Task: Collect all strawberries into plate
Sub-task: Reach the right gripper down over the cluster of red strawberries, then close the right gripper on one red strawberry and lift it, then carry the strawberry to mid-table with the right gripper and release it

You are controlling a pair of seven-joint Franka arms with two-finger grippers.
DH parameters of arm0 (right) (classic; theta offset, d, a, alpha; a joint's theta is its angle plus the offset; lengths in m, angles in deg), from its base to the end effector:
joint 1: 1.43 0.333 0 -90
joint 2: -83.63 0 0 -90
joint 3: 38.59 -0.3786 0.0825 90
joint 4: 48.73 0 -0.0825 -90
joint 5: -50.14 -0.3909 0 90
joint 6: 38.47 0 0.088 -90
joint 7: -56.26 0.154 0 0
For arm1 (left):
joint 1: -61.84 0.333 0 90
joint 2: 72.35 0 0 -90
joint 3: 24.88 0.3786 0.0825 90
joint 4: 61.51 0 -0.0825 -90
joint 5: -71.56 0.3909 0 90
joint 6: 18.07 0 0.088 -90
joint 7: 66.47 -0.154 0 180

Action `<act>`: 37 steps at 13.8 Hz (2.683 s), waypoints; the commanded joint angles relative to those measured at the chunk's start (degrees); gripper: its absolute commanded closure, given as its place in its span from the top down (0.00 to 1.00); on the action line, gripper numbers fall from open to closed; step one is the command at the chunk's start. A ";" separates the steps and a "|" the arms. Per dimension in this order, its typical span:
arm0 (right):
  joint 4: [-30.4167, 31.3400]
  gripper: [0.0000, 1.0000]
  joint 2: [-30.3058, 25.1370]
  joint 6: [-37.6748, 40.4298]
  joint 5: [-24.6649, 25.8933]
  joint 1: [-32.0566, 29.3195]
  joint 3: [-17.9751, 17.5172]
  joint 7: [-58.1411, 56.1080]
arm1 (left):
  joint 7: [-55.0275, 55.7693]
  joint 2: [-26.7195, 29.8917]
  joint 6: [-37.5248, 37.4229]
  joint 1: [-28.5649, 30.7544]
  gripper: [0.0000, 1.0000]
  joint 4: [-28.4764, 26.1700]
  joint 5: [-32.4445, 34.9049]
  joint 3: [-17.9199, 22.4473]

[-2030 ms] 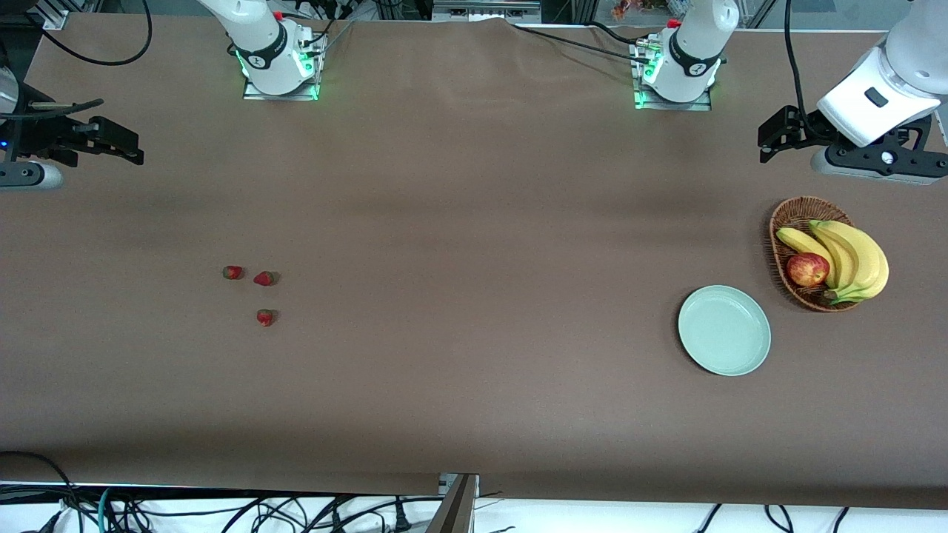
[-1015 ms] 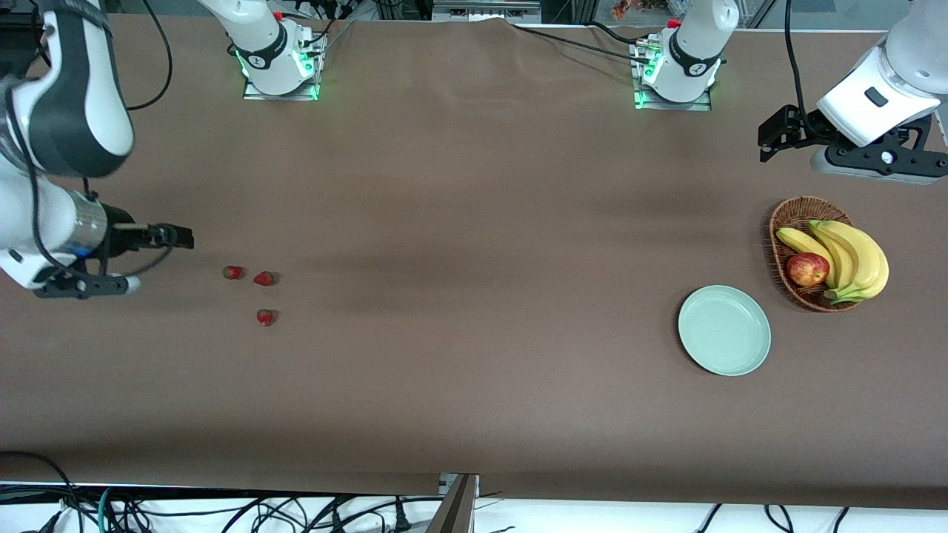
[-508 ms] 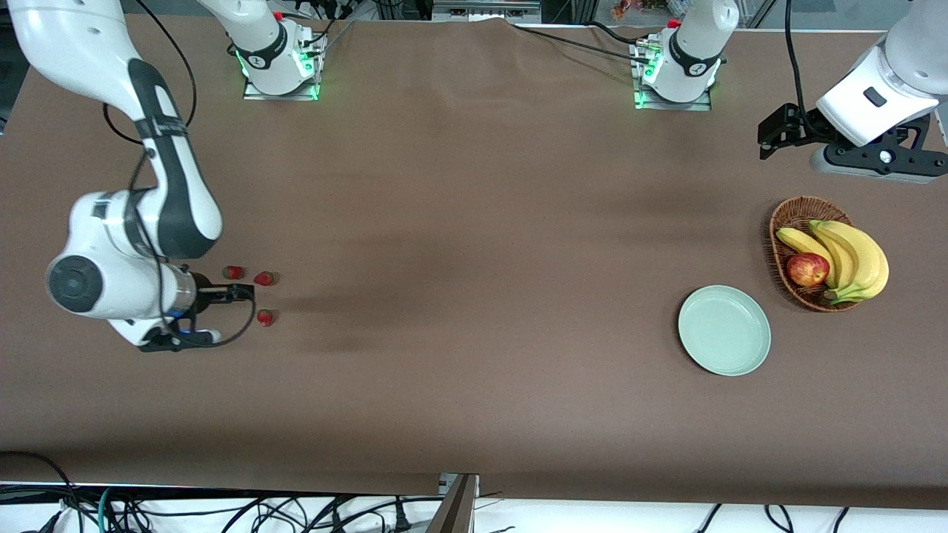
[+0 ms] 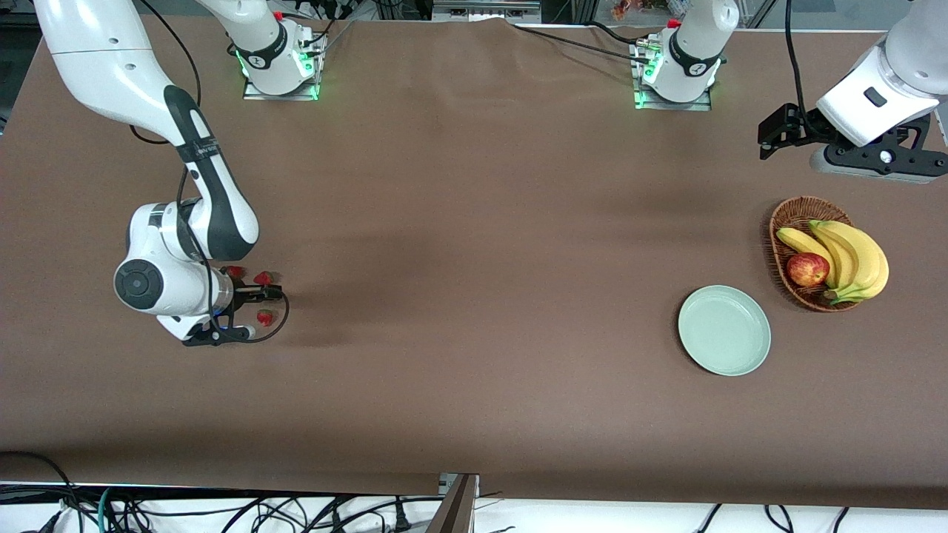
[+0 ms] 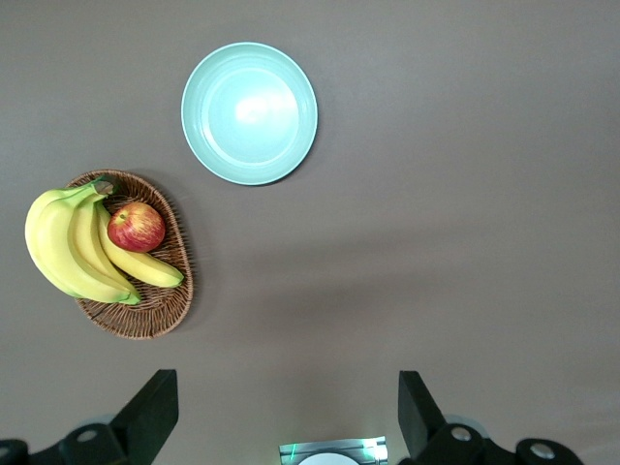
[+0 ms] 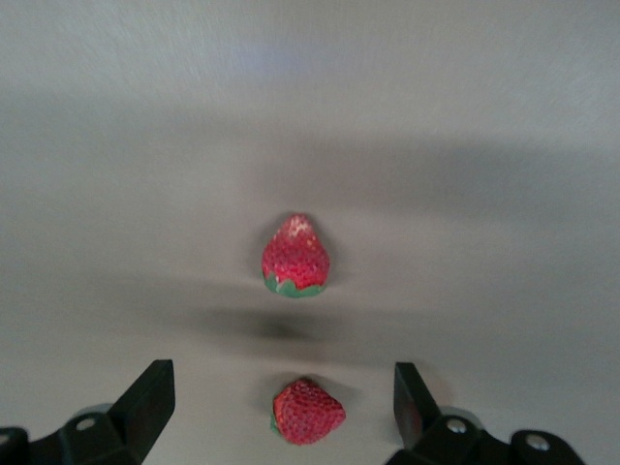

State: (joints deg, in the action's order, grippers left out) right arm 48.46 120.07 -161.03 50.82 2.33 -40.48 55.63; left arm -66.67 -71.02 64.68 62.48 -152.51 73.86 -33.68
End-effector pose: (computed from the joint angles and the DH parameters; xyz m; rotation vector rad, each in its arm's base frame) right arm 0.6849 0.0647 0.2107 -3.1197 -0.1755 0.3027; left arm 0.5284 -0.0702 0.6347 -3.0765 0.2203 0.1818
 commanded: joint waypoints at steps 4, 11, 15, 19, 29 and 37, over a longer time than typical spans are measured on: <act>7.30 1.00 -2.07 -4.44 -0.07 0.12 -0.13 0.27 | 0.46 -0.63 -1.18 -0.38 1.00 1.62 0.42 0.09; 10.82 0.98 -3.74 -4.36 -0.07 0.03 -0.04 -0.52 | 0.46 -0.63 -1.18 -0.38 1.00 1.62 0.42 0.18; 11.17 0.38 -3.92 -4.01 0.02 0.03 -0.04 -0.52 | 0.46 -0.63 -1.18 -0.38 1.00 1.62 0.34 0.18; 11.00 0.20 -3.66 -4.18 -0.07 0.03 -0.04 -0.52 | 0.55 -0.63 -1.18 -0.38 1.00 1.70 0.34 0.10; 0.02 0.18 -2.26 -4.35 -0.33 17.84 -0.31 29.39 | 0.55 -0.63 -1.18 -0.47 1.00 1.71 0.34 -0.43; -16.69 0.18 10.22 -13.90 -4.09 37.71 -0.31 63.09 | 0.55 -0.63 -1.18 -0.47 1.00 1.71 0.25 -0.35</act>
State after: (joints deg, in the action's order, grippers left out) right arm 35.92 126.72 -170.67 49.13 37.09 -41.48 114.64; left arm -66.67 -71.02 64.68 62.43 -152.49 73.86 -34.10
